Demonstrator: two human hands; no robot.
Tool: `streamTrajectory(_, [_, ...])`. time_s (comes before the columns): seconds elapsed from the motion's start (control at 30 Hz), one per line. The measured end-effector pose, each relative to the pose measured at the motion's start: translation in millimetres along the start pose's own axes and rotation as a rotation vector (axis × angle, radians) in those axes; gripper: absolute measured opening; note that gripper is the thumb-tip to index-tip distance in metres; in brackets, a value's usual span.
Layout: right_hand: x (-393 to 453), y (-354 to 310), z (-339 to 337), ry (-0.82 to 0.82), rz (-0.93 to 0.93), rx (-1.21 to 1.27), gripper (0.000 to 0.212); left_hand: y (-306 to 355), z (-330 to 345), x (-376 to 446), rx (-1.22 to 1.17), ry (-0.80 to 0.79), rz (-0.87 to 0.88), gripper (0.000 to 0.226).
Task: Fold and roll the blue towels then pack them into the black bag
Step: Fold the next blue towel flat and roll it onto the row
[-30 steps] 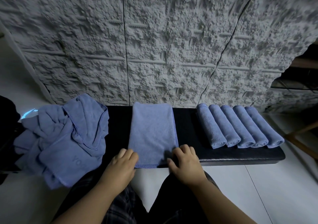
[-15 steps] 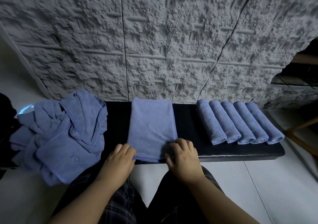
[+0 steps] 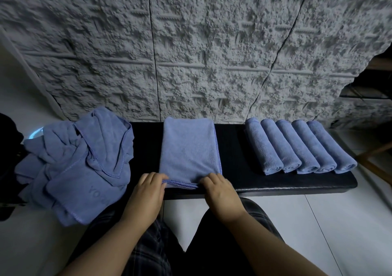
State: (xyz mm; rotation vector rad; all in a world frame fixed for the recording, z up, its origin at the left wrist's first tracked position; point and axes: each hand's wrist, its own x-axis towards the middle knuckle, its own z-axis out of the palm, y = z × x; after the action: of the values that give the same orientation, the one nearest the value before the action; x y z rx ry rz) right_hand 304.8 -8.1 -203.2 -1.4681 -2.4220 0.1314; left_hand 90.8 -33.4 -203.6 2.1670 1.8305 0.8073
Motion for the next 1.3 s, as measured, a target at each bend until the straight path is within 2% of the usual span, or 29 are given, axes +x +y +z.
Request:
streamTrajectory(0.1, [-4.0, 17.8, -5.5, -0.025, 0.102, 0.078, 0.009, -4.3, 3.6, 0.5, -0.052, -0.007, -0.068, 0.015])
streamTrajectory(0.2, [-5.1, 27.2, -12.3, -0.062, 0.207, 0.166, 0.032, -4.8, 5.5, 1.8, -0.081, -0.023, -0.112, 0.015])
streamTrajectory(0.33, [-5.1, 21.8, -14.2, -0.115, 0.293, 0.187, 0.044, -2.6, 5.9, 1.3, -0.09, -0.046, -0.141, 0.016])
streamTrajectory(0.47, [-2.1, 17.3, -13.2, -0.144, 0.382, 0.135, 0.024, 1.7, 6.4, 2.6, -0.052, -0.017, -0.147, 0.006])
streamTrajectory(0.57, [-1.8, 11.2, -14.9, -0.1, 0.44, 0.054, 0.019, 2.4, 4.7, 5.3, -0.001, 0.045, -0.119, 0.018])
streamTrajectory(0.63, [-3.2, 10.8, -12.9, 0.028, 0.385, 0.0, 0.019, 1.7, 1.0, 7.3, 0.052, 0.074, -0.087, 0.024])
streamTrajectory(0.7, [-3.7, 14.3, -9.1, 0.132, 0.251, 0.0, 0.025, 0.2, -0.1, 8.0, 0.094, 0.06, -0.015, 0.03])
streamTrajectory(0.77, [-2.8, 13.7, -8.3, 0.096, 0.131, 0.068, 0.025, -1.2, 1.5, 7.0, 0.111, 0.022, 0.058, 0.039])
streamTrajectory(0.83, [-1.6, 12.9, -8.2, 0.047, 0.117, 0.132, 0.023, -1.8, 4.2, 5.4, 0.12, -0.001, 0.104, 0.039])
streamTrajectory(0.93, [-1.1, 14.5, -6.7, 0.059, 0.152, 0.201, 0.016, -4.2, 5.3, 2.5, 0.069, -0.023, 0.109, 0.014])
streamTrajectory(0.97, [-1.9, 15.3, -5.6, 0.066, 0.149, 0.213, 0.016, -6.1, 5.9, 1.6, 0.049, -0.033, 0.101, 0.011])
streamTrajectory(1.1, [-8.1, 20.5, -2.4, -0.004, 0.114, 0.242, 0.026, -15.1, 9.6, -1.1, -0.026, -0.092, 0.047, 0.043])
streamTrajectory(1.2, [-6.3, 28.2, -5.0, -0.046, 0.103, 0.26, 0.024, -17.3, 8.4, 1.3, -0.082, -0.092, 0.033, 0.047])
streamTrajectory(1.3, [-2.5, 35.3, -11.1, -0.082, 0.099, 0.259, 0.025, -19.9, 6.6, 5.0, -0.14, -0.083, 0.044, 0.04])
